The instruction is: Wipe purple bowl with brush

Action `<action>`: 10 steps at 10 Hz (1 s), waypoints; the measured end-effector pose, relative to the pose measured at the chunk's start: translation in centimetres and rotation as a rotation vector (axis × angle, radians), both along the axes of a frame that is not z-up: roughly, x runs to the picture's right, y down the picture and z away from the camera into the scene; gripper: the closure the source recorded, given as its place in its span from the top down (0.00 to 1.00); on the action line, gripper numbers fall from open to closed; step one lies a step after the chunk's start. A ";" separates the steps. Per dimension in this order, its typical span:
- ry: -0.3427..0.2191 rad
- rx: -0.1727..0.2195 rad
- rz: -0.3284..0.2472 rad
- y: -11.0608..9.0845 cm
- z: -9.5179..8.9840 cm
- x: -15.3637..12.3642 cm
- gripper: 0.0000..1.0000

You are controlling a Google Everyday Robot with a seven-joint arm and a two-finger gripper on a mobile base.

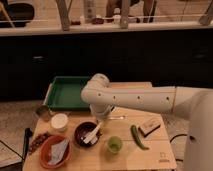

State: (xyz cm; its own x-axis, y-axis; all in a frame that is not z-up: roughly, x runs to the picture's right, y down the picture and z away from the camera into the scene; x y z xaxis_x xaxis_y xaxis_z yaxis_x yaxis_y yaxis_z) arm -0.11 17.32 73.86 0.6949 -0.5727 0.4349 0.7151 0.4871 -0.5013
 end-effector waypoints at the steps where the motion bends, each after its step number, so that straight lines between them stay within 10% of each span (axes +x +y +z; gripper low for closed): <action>1: 0.019 0.009 0.023 -0.5 0.2 1.0 0.01; 5: 0.044 0.065 0.098 -3.9 2.1 0.4 0.01; 10: -0.023 0.060 0.032 -3.6 2.1 -2.8 0.01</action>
State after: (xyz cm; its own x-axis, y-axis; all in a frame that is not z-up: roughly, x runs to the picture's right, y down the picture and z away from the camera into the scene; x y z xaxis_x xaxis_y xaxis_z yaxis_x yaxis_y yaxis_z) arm -2.95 13.77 75.99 0.7038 -0.5758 0.4162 0.7095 0.5389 -0.4542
